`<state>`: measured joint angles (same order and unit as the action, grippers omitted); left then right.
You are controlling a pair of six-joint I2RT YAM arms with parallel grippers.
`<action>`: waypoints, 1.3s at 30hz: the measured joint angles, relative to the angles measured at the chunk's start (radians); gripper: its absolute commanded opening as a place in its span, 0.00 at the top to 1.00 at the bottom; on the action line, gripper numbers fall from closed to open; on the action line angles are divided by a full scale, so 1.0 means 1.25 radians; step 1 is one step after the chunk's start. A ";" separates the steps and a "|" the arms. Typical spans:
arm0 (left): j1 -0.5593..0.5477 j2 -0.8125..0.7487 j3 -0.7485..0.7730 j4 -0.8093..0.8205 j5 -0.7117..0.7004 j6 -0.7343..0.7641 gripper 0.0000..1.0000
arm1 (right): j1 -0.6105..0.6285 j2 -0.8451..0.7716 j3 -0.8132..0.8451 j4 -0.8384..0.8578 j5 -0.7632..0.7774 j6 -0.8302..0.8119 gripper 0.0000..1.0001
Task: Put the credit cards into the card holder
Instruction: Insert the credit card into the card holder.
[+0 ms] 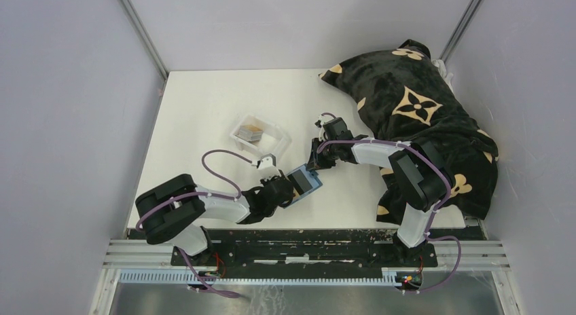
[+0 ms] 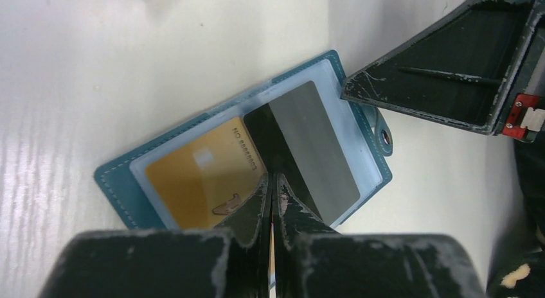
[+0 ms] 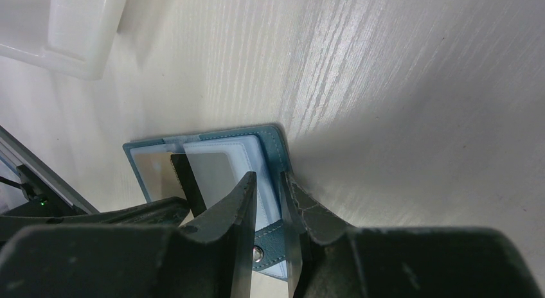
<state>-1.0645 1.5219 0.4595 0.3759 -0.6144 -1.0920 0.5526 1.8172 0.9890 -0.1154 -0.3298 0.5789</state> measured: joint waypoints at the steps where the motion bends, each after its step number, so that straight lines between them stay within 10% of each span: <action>1: -0.002 0.005 0.009 -0.006 0.001 0.008 0.97 | 0.000 0.000 0.000 0.000 0.000 0.000 0.74; 39: -0.021 0.082 0.084 -0.023 -0.034 0.055 0.97 | -0.001 0.003 0.000 0.002 -0.005 0.000 0.74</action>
<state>-1.0908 1.6249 0.5648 0.3466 -0.6563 -1.0229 0.5514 1.8206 0.9886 -0.1131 -0.3363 0.5793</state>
